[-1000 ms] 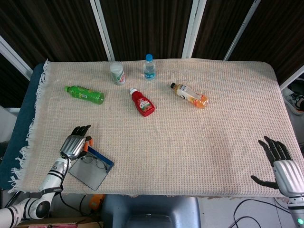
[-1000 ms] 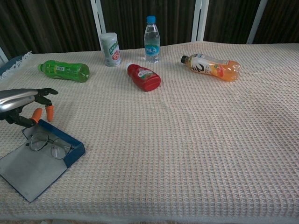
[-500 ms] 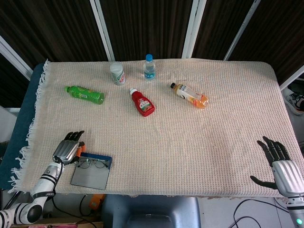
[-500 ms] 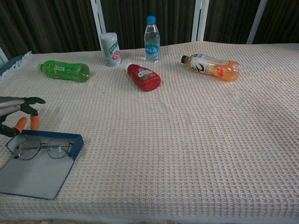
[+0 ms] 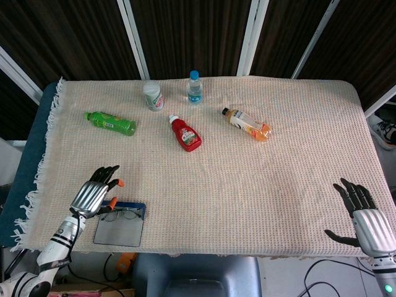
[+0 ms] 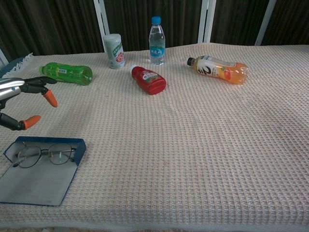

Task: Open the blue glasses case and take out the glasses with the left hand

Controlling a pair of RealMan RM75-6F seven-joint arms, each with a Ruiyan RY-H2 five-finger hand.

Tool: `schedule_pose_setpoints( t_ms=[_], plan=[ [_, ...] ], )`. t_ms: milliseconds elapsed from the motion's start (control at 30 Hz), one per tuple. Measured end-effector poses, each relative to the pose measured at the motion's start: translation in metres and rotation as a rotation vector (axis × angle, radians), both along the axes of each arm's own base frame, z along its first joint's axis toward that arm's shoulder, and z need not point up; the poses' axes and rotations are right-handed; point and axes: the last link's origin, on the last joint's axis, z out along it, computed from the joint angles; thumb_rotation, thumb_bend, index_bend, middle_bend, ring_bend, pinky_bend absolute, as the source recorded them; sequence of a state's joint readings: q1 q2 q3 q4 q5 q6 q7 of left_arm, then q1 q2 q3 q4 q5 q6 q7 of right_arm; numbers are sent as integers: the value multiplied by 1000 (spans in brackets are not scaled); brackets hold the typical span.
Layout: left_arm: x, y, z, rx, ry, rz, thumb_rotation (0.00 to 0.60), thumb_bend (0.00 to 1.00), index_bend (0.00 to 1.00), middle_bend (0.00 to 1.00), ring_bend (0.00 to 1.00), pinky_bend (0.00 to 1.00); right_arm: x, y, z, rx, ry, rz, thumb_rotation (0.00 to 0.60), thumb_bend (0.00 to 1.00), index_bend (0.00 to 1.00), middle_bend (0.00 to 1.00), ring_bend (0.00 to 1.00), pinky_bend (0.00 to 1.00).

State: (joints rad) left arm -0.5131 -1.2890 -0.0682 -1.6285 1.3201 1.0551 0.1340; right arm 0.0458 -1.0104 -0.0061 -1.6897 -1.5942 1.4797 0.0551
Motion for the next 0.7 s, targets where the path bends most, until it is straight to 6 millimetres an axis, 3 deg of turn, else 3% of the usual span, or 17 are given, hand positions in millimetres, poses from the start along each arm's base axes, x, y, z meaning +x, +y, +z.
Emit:
schedule_pose_setpoints(
  t_ms=[300, 700],
  plan=[
    [8, -7, -6, -23, 71, 21, 600, 413, 319, 0, 0, 0, 0, -1, 1, 4, -5, 1, 600, 178, 0, 0, 0, 0],
    [6, -17, -33, -61, 128, 59, 600, 413, 347, 0, 0, 0, 0, 0, 2, 5, -8, 3, 600, 177, 0, 0, 0, 0]
  ],
)
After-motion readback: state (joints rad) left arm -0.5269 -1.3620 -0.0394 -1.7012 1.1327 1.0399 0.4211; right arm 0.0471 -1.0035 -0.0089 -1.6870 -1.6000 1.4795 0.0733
